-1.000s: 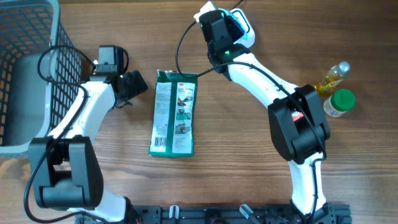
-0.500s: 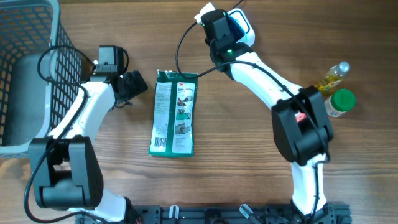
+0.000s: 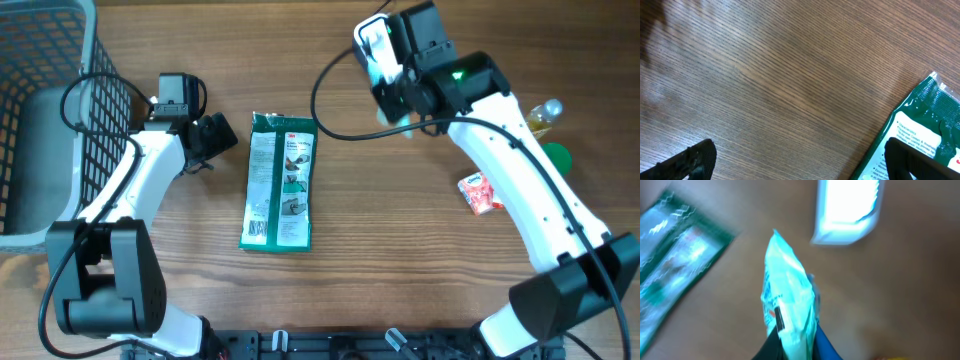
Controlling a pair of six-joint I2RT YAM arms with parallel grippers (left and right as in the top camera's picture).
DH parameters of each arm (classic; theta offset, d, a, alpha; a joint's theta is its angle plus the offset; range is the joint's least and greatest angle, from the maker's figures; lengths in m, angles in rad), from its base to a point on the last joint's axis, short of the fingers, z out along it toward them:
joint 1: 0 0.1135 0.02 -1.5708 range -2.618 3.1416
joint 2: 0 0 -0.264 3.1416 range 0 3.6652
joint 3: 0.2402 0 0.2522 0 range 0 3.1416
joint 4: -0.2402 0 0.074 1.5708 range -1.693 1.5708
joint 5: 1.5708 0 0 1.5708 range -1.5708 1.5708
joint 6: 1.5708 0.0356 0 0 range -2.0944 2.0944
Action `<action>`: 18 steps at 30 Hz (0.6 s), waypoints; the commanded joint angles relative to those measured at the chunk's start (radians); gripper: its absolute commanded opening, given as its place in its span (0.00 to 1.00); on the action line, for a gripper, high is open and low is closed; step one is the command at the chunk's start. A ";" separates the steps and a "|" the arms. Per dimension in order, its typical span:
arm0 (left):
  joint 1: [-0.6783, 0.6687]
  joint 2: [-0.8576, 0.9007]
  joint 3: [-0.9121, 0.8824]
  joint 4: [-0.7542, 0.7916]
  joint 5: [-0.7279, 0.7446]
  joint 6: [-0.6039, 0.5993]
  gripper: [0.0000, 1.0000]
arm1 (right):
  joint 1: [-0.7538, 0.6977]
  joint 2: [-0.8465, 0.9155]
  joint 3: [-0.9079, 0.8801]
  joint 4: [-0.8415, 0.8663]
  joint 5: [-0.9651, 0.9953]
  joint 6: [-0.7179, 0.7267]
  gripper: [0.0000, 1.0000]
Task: Scan the item barcode
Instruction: 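Carry the pouch back down and set it right of the glove pack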
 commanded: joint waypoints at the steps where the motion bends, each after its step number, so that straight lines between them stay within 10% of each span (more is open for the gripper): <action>1: 0.005 -0.016 -0.005 0.003 -0.020 0.004 1.00 | -0.037 0.037 -0.060 -0.158 -0.359 0.050 0.04; 18: 0.005 -0.016 -0.005 0.003 -0.020 0.004 1.00 | -0.053 0.037 -0.448 -0.001 -0.108 0.077 0.06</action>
